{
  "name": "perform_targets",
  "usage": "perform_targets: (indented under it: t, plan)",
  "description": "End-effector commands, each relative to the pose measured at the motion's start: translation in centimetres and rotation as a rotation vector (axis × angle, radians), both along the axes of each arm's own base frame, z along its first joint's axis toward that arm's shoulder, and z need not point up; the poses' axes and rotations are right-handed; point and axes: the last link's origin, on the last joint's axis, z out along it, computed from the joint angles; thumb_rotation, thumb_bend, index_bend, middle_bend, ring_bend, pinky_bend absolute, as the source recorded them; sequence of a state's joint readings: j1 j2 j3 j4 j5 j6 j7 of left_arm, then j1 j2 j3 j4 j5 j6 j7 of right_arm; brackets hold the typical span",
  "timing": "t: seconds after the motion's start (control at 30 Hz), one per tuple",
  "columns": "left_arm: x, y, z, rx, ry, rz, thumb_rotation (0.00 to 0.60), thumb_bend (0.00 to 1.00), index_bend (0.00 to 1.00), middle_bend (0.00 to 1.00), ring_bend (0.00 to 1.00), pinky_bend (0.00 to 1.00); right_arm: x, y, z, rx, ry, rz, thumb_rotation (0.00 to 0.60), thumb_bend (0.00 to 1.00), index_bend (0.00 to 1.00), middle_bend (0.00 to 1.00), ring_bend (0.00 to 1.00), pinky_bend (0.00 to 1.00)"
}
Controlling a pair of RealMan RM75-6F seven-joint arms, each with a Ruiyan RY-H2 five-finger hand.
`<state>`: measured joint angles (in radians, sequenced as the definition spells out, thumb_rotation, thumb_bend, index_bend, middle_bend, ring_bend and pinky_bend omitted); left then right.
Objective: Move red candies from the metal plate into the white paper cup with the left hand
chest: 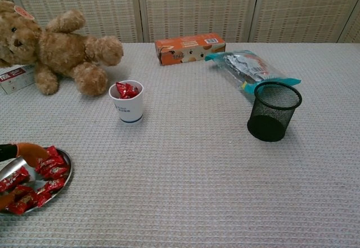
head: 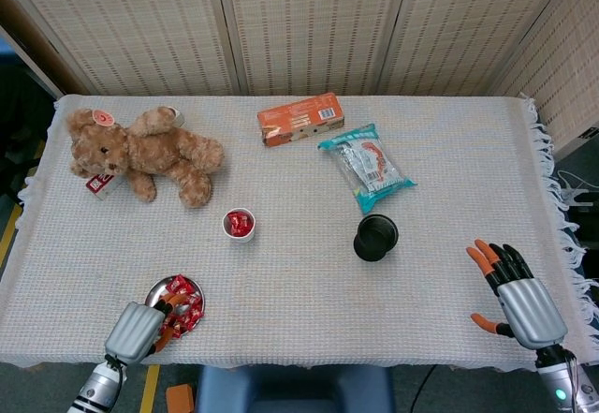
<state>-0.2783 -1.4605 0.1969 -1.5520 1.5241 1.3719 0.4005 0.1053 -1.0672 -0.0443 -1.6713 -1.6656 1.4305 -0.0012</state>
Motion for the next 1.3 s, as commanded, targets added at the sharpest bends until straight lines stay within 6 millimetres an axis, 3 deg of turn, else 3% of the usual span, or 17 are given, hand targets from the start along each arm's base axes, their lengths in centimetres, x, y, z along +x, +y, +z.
perform_targets:
  t: [0.03,0.27,0.5,0.67,0.87,1.07,1.3]
  plan:
    - [0.3,0.6,-0.9,0.027,0.050,-0.043,0.600,0.39,0.17,0.23,0.84,1.00,0.0,0.0,0.0,-0.006,-0.003,0.000,0.600,0.04,0.00,0.00,0.00,0.00]
    - [1.1,1.2,-2.6,0.031,0.068,-0.079,0.600,0.39,0.17,0.22,0.83,1.00,-0.1,0.0,0.1,-0.005,-0.004,-0.004,0.600,0.04,0.00,0.00,0.00,0.00]
    - [1.0,1.6,-3.2,0.024,0.101,-0.080,0.600,0.38,0.28,0.23,0.83,1.00,-0.2,0.0,0.2,-0.008,-0.010,-0.007,0.600,0.05,0.00,0.00,0.00,0.00]
    - [0.7,1.8,-3.1,0.017,0.131,-0.070,0.600,0.38,0.37,0.29,0.83,1.00,-0.2,0.0,0.3,-0.019,-0.007,-0.011,0.600,0.04,0.00,0.00,0.00,0.00]
    - [0.6,2.1,-3.0,0.022,0.140,-0.061,0.600,0.38,0.40,0.35,0.83,1.00,-0.2,0.0,0.2,-0.015,-0.001,-0.015,0.600,0.04,0.00,0.00,0.00,0.00]
    - [0.3,2.2,-3.0,0.030,0.138,-0.061,0.600,0.38,0.45,0.50,0.83,1.00,-0.2,-0.1,0.2,-0.015,0.003,-0.018,0.600,0.04,0.00,0.00,0.00,0.00]
    - [-0.1,2.3,-3.0,0.036,0.132,-0.057,0.600,0.38,0.51,0.56,0.83,1.00,-0.3,-0.1,0.1,-0.009,0.007,-0.023,0.600,0.04,0.00,0.00,0.00,0.00]
